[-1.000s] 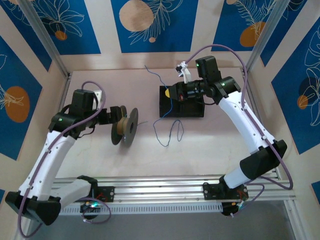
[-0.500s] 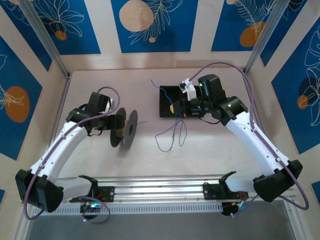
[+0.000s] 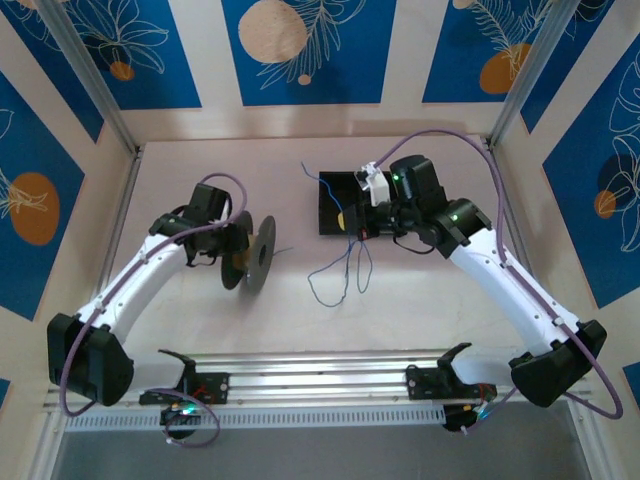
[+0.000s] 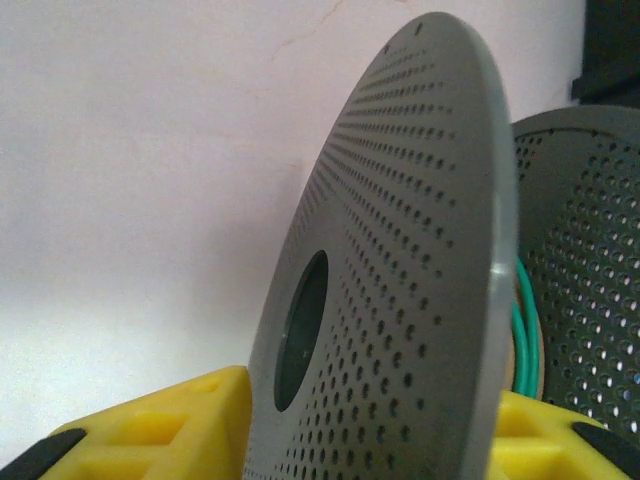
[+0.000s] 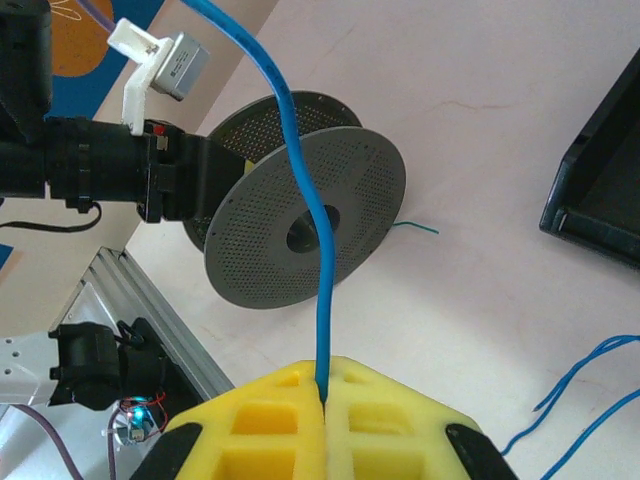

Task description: Wrap the cables

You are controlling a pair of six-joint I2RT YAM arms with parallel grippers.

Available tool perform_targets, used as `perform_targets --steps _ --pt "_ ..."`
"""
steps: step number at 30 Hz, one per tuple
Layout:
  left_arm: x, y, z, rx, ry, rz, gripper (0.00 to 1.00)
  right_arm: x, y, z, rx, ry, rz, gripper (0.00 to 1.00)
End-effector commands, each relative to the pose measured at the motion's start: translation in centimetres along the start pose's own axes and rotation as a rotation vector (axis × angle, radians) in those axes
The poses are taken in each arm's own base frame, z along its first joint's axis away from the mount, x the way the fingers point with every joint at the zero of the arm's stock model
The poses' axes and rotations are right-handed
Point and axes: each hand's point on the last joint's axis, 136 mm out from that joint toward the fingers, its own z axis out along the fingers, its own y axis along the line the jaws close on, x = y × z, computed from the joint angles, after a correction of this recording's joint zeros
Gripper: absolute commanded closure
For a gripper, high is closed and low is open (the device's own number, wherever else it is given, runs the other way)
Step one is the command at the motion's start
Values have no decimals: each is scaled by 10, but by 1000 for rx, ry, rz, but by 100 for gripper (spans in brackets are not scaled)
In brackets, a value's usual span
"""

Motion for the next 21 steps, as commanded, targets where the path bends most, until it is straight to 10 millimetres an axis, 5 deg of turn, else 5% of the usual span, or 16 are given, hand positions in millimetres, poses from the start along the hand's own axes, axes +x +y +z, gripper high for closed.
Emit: perform_targets --steps 1,11,21 --pt "0 2 -2 -5 -32 -111 57 5 6 11 14 4 2 100" --pt "-4 -8 -5 76 -73 -314 44 32 26 48 115 -11 -102 100" --pt "-11 -5 -9 75 -138 -443 72 43 25 52 124 -9 -92 100"
